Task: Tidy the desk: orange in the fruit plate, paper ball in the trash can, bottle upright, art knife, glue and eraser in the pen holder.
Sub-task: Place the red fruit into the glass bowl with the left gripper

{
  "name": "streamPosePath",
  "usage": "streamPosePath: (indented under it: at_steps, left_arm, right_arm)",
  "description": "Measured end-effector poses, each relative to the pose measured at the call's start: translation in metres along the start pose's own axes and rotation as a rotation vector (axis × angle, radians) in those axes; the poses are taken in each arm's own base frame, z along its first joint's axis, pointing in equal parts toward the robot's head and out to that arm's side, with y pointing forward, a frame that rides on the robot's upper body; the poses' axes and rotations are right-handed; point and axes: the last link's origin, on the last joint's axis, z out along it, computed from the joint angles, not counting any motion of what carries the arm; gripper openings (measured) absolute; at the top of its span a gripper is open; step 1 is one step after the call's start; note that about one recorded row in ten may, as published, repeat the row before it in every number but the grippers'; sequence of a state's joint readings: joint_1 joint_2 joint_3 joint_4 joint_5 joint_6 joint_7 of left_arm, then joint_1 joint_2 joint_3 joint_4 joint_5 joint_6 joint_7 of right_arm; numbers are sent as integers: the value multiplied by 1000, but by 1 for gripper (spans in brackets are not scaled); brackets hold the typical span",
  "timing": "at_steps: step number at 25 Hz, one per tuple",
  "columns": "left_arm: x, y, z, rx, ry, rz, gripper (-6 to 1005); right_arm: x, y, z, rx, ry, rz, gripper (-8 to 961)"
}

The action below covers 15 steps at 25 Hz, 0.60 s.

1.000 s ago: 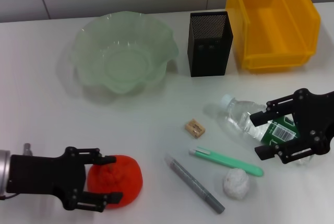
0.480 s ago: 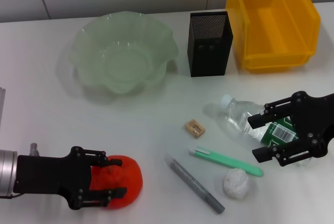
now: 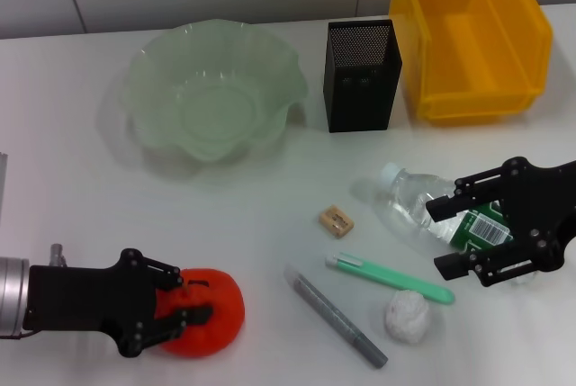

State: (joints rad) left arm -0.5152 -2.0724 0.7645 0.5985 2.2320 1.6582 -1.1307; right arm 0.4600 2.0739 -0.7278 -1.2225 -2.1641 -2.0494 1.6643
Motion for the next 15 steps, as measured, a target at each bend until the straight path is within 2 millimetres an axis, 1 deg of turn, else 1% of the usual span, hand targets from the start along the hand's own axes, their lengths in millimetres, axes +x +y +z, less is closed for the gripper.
streamPosePath:
  at_steps: [2, 5, 7, 8, 9, 10, 12, 13, 14, 15]
  left_arm:
    - [2, 0, 0, 0, 9, 0, 260]
    - [18, -2, -6, -13, 78, -15, 242]
    - [18, -2, -6, -13, 78, -15, 230]
    - [24, -3, -8, -12, 103, -20, 224]
    - [46, -9, -17, 2, 174, -32, 218]
    - [55, -12, -20, 11, 199, -33, 213]
    - [55, -12, -20, 11, 199, -33, 202]
    - [64, -16, -22, 21, 226, -36, 196]
    - [82, -27, -24, 60, 267, -35, 191]
    - [82, -27, -24, 60, 267, -35, 185]
  right_arm:
    - [1, 0, 0, 0, -1, 3, 693]
    - [2, 1, 0, 2, -5, 6, 693]
    - [2, 1, -1, 2, -9, 10, 693]
    - [3, 1, 0, 1, -12, 13, 693]
    - [3, 1, 1, -4, -17, 18, 693]
    - [3, 1, 1, -4, -17, 18, 693]
    - [4, 0, 2, -10, -21, 19, 693]
    - [4, 0, 3, -14, -25, 20, 693]
    - [5, 0, 4, -17, -27, 22, 693]
    - [6, 0, 5, -21, -31, 25, 693]
